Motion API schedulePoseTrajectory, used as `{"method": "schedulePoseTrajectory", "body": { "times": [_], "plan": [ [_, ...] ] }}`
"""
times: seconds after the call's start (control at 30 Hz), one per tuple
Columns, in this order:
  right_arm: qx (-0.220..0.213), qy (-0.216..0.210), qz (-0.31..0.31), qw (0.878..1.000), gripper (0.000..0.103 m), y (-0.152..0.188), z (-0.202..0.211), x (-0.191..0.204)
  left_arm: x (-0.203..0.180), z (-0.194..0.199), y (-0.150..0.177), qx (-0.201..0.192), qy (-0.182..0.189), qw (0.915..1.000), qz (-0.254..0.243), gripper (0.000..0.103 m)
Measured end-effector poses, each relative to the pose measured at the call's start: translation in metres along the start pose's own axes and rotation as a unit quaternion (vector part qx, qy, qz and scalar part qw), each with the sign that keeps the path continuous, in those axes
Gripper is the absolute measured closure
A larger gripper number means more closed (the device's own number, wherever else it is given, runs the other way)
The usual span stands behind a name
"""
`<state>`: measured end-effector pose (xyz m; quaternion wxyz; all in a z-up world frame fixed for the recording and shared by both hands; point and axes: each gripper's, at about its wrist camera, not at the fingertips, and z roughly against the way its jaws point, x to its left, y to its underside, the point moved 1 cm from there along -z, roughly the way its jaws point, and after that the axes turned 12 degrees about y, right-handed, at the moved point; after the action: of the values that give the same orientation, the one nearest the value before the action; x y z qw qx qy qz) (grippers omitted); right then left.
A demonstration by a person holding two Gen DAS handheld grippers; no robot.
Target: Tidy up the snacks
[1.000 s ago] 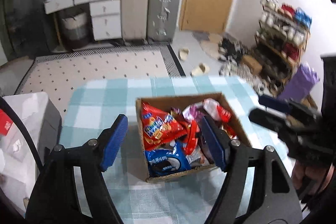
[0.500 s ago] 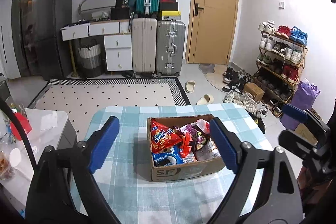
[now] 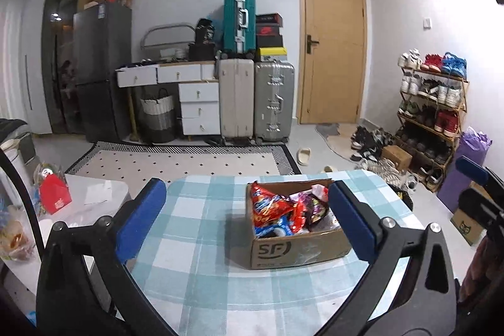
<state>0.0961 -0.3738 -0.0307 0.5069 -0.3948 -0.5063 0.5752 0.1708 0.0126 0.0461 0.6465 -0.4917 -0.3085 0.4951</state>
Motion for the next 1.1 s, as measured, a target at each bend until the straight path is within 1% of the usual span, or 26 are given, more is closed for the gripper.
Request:
{"method": "schedulePoseTrajectory", "body": {
  "times": [0.07, 0.13, 0.2, 0.3, 0.33, 0.43, 0.53, 0.67, 0.73, 0.9, 1.0, 1.03, 1.1],
  "plan": [
    [-0.004, 0.007, -0.003, 1.000, 0.001, 0.014, 0.008, 0.000, 0.005, 0.005, 0.017, -0.011, -0.007, 0.9999, -0.002, 0.000],
    [-0.005, 0.014, -0.003, 1.000, 0.001, 0.026, 0.009, -0.002, 0.010, 0.004, 0.034, -0.012, -0.014, 0.9998, -0.005, 0.000],
    [0.001, 0.025, -0.004, 1.000, 0.001, 0.043, 0.009, -0.005, 0.012, 0.002, 0.056, -0.005, -0.025, 0.9997, -0.008, 0.000],
    [0.023, 0.043, -0.005, 0.999, 0.001, 0.071, 0.008, -0.008, 0.017, -0.007, 0.085, 0.001, -0.048, 0.9988, -0.008, 0.000],
    [0.030, 0.049, -0.007, 0.998, 0.001, 0.081, 0.006, -0.009, 0.018, -0.010, 0.097, 0.001, -0.049, 0.9987, -0.008, 0.000],
    [0.045, 0.058, -0.012, 0.997, 0.001, 0.106, 0.001, -0.013, 0.019, -0.026, 0.124, 0.019, -0.056, 0.9982, -0.010, 0.000],
    [0.057, 0.070, -0.018, 0.996, 0.001, 0.127, -0.005, -0.018, 0.023, -0.040, 0.145, 0.030, -0.060, 0.9978, -0.007, 0.000],
    [0.062, 0.091, -0.022, 0.994, 0.001, 0.149, -0.013, -0.027, 0.025, -0.059, 0.163, 0.031, -0.061, 0.9976, -0.010, 0.000],
    [0.066, 0.097, -0.028, 0.993, 0.001, 0.158, -0.016, -0.030, 0.025, -0.068, 0.166, 0.029, -0.064, 0.9974, -0.013, 0.000],
    [0.063, 0.105, -0.037, 0.992, 0.001, 0.164, -0.023, -0.035, 0.026, -0.082, 0.182, 0.029, -0.061, 0.9977, -0.013, 0.000],
    [0.063, 0.115, -0.031, 0.991, 0.000, 0.169, -0.025, -0.036, 0.026, -0.085, 0.189, 0.026, -0.064, 0.9976, -0.011, 0.000],
    [0.065, 0.115, -0.031, 0.991, 0.000, 0.170, -0.026, -0.036, 0.026, -0.087, 0.189, 0.029, -0.066, 0.9973, -0.011, 0.000],
    [0.059, 0.114, -0.031, 0.991, 0.000, 0.169, -0.023, -0.033, 0.025, -0.088, 0.192, 0.022, -0.073, 0.9970, -0.013, 0.000]
  ]
}}
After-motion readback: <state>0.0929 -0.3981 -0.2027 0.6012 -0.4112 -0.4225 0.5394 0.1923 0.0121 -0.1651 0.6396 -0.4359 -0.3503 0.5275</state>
